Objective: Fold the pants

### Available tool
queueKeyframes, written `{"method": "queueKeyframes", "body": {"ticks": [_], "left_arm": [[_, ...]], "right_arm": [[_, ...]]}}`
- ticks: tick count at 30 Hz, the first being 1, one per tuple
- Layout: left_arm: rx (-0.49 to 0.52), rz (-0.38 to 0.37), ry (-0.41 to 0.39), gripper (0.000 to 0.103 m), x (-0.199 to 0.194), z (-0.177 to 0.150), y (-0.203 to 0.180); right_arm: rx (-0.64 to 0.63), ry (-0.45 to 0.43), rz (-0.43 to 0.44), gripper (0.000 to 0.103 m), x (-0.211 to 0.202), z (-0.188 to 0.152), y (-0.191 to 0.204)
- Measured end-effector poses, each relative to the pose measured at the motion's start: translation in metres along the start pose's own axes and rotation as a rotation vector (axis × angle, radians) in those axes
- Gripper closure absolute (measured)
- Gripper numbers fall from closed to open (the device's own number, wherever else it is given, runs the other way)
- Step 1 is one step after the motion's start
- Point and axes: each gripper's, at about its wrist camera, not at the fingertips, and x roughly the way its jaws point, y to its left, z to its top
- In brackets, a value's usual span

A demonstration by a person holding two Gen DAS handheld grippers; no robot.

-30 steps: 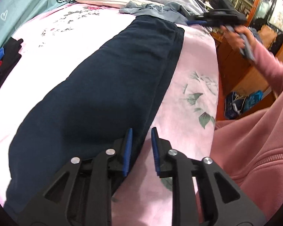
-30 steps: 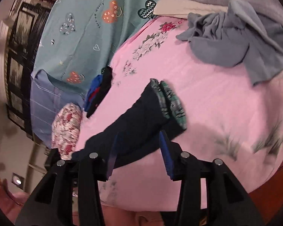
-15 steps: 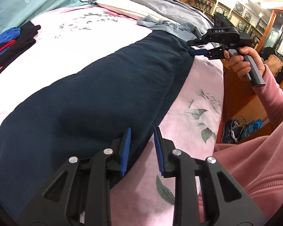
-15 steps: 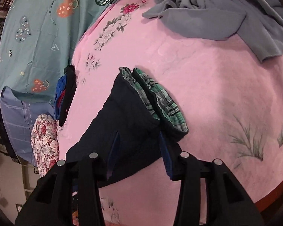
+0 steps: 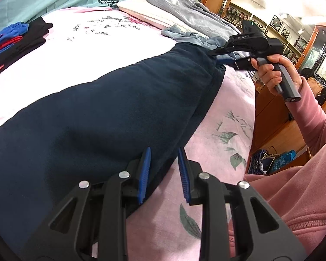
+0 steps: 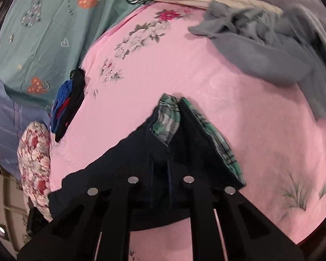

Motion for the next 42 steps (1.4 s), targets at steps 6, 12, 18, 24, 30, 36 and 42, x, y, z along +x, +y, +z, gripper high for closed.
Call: {"method": "queueKeyframes", "body": {"ticks": [6,12,18,24,30,36,42], "left_arm": [[-0.002,0.02,0.0,0.076,0.0,0.002,-0.001],[0.061,0.245,-0.075,0.022,-0.006,0.007,-0.025],[-0.003,0.27,-0.137,0.031,-0.02,0.012,-0.025],[-0.004,0.215,-0.049,0.031,-0.006,-0.002,-0.026],[0.007,0.238,-0.027,0.031,-0.007,-0.01,-0.025],[-0.042,0.294,-0.098,0.025,-0.041,-0.019,-0.016],[-0.139,0.33,-0.216,0.021,-0.074,-0.011,0.007]], "right_arm": [[-0.207,-0.121,0.264,0.095,-0.051,0.035,0.088],[-0.198,-0.236,0.479,0.095,-0.111,0.039,0.076],[0.042,-0.137,0.314,0.095,-0.055,-0.012,-0.049],[0.117,-0.076,0.26,0.095,-0.019,-0.046,-0.095],[0.135,-0.014,0.174,0.082,-0.019,-0.038,-0.091],[0.163,-0.185,0.09,0.061,-0.058,-0.045,-0.084],[-0.123,-0.197,0.257,0.061,-0.033,-0.05,0.005]]}}
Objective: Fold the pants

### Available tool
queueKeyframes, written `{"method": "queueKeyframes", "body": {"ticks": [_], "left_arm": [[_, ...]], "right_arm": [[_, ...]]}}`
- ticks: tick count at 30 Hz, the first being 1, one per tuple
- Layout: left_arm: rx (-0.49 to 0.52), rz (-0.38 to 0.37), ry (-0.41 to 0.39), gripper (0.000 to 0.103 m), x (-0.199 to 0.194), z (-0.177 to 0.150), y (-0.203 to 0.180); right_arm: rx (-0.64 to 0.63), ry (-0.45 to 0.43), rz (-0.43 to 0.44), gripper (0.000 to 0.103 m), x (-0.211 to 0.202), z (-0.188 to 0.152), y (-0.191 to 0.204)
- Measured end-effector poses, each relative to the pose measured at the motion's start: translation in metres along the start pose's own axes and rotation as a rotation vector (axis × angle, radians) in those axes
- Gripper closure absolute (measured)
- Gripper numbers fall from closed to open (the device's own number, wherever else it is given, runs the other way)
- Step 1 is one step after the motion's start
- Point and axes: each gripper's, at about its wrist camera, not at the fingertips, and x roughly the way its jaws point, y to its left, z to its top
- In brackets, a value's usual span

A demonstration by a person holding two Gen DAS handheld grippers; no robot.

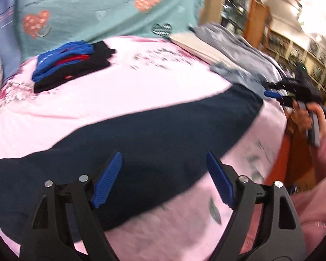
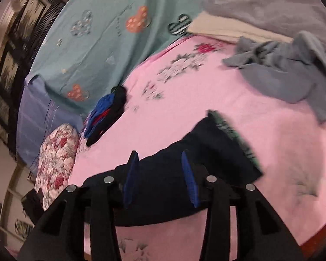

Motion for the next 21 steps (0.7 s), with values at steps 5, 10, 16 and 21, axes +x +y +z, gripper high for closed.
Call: {"method": "queueKeyframes", "body": {"ticks": [5,10,16,21], "left_arm": [[-0.096,0.015,0.164,0.021,0.035,-0.013,0.019],[-0.02,0.049,0.182,0.021,0.006,-0.047,0.016],[-0.041,0.144,0.099,0.015,-0.038,-0.037,0.044],[-0.178,0.271,0.07,0.011,-0.038,-0.023,0.097]], "right_arm": [[0.073,0.176,-0.116,0.067,0.043,-0.013,-0.028],[0.22,0.143,-0.064,0.067,0.013,-0.011,-0.056],[-0.046,0.163,-0.037,0.062,0.049,-0.005,0.026],[-0.236,0.315,0.082,0.06,0.107,-0.017,0.097]]}}
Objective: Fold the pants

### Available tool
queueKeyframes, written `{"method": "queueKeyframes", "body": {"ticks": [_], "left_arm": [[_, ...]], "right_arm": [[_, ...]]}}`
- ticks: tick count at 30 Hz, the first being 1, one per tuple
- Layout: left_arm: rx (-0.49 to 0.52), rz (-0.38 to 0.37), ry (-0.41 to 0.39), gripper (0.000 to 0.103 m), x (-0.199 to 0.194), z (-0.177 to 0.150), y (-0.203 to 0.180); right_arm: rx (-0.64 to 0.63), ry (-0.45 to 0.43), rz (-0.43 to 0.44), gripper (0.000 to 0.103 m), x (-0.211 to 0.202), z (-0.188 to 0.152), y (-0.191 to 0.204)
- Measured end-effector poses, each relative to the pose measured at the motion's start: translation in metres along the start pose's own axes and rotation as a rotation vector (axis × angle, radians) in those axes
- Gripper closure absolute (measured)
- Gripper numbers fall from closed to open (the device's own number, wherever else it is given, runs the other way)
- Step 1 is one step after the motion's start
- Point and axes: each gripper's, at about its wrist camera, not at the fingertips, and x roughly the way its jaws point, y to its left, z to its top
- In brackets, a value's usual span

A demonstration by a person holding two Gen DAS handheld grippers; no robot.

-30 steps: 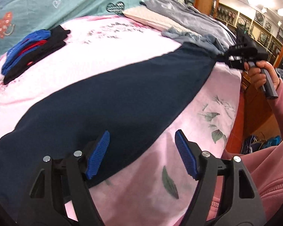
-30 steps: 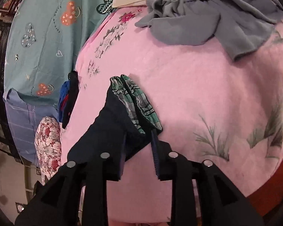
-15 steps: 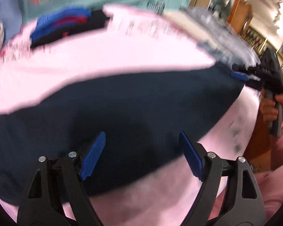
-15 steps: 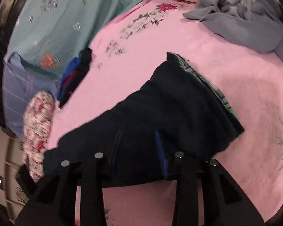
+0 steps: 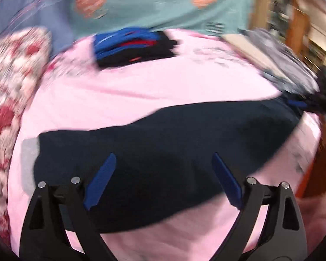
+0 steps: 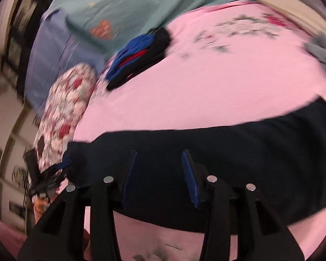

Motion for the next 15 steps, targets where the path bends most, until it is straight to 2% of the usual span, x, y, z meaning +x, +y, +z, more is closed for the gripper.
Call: {"method": "queueKeyframes", "body": {"ticks": [2,3,4,5,6,8,10,12,15], "left_arm": [[-0.112,0.056,0.081,0.011,0.012,-0.009,0.033],[-0.161,0.062,0.109,0.012,0.014,-0.018,0.049],[-0.194,0.038,0.118,0.012,0.013,-0.029,0.06],[-0.195,0.004,0.079,0.012,0.0,-0.04,0.066],[-0.185,0.012,0.072,0.012,-0.007,-0.043,0.066],[-0.145,0.076,0.09,0.012,-0.02,-0.049,0.061],[-0.131,0.092,0.097,0.012,-0.031,-0.049,0.063],[-0.106,0.076,0.045,0.012,-0.043,-0.033,0.059],[-0.039,-0.008,-0.063,0.007,-0.043,-0.003,0.038]], "right_arm": [[-0.054,0.036,0.011,0.06,0.016,0.0,0.015],[-0.084,0.051,0.002,0.059,0.025,0.001,0.021],[-0.11,0.067,-0.009,0.059,0.033,0.002,0.027],[-0.126,0.08,-0.015,0.059,0.039,0.003,0.03],[-0.144,0.1,-0.005,0.059,0.046,0.004,0.034],[-0.187,0.133,0.032,0.059,0.061,0.013,0.049],[-0.24,0.152,0.057,0.059,0.072,0.021,0.066],[-0.29,0.176,0.093,0.059,0.086,0.031,0.084],[-0.365,0.211,0.135,0.058,0.107,0.043,0.109]]}}
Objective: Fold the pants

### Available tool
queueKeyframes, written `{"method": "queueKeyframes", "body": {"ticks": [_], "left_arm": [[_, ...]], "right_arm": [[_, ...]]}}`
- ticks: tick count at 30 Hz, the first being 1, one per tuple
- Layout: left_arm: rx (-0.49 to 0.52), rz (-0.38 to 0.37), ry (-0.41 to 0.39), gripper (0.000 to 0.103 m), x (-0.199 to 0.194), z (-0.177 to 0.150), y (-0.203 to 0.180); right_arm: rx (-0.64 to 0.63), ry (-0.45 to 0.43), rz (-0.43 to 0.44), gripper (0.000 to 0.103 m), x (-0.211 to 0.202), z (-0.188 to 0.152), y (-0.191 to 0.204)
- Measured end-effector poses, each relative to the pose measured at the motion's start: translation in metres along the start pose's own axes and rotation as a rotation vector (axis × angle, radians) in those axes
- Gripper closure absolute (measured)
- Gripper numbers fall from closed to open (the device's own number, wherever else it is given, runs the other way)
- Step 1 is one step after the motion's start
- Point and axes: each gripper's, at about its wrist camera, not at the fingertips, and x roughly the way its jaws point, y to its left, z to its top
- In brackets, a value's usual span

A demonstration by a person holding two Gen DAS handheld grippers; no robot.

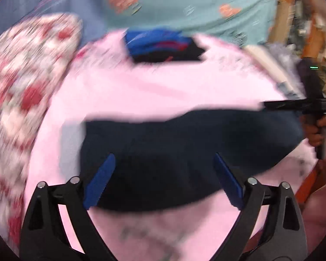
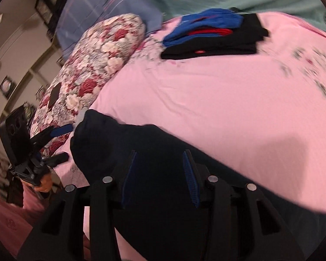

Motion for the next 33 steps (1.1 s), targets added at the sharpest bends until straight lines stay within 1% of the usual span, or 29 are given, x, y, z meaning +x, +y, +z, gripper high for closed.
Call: {"method": "queueKeyframes", "body": {"ticks": [1,2,3,4,6,8,9,13,15,17,18,20,23,25,28,31,33], "left_arm": [[0.015,-0.029,-0.016,0.006,0.005,0.007,-0.007],[0.026,-0.056,-0.01,0.006,0.017,0.013,-0.012],[0.028,-0.081,0.015,0.006,0.031,0.017,-0.016],[0.026,-0.102,0.049,0.006,0.044,0.018,-0.019],[0.013,-0.146,0.151,0.006,0.075,0.016,-0.02],[0.005,-0.169,0.234,0.006,0.093,0.005,-0.02],[0.007,-0.167,0.246,0.006,0.096,0.0,-0.018],[0.044,-0.156,0.209,0.006,0.091,-0.011,-0.021],[0.05,-0.146,0.205,0.006,0.09,-0.012,-0.022],[0.056,-0.144,0.203,0.006,0.091,-0.013,-0.024],[0.055,-0.146,0.202,0.006,0.091,-0.013,-0.022],[0.059,-0.146,0.202,0.006,0.091,-0.013,-0.023],[0.067,-0.143,0.203,0.005,0.094,-0.013,-0.023],[0.069,-0.143,0.203,0.005,0.095,-0.013,-0.023],[0.068,-0.147,0.205,0.005,0.098,-0.01,-0.023],[0.069,-0.15,0.206,0.005,0.098,-0.01,-0.023],[0.068,-0.151,0.206,0.005,0.098,-0.01,-0.023]], "right_arm": [[-0.018,0.011,0.008,0.058,0.005,0.006,0.003],[-0.033,0.027,0.02,0.057,0.012,0.011,0.005],[-0.047,0.049,0.033,0.055,0.02,0.016,0.007],[-0.057,0.066,0.033,0.055,0.028,0.02,0.007],[-0.079,0.107,0.018,0.055,0.044,0.028,0.006],[-0.099,0.148,0.02,0.055,0.058,0.033,0.003],[-0.107,0.176,0.026,0.055,0.069,0.037,0.001],[-0.113,0.266,0.049,0.055,0.1,0.048,-0.003],[-0.121,0.314,0.071,0.055,0.109,0.05,-0.003],[-0.122,0.359,0.132,0.055,0.112,0.051,0.0],[-0.131,0.364,0.159,0.054,0.11,0.051,0.004],[-0.187,0.356,0.191,0.053,0.102,0.051,0.015],[-0.321,0.354,0.234,0.053,0.088,0.045,0.035],[-0.383,0.377,0.268,0.053,0.084,0.038,0.044],[-0.352,0.443,0.283,0.053,0.094,0.031,0.04],[-0.303,0.435,0.273,0.053,0.099,0.035,0.033],[-0.234,0.43,0.288,0.051,0.101,0.04,0.023]]}}
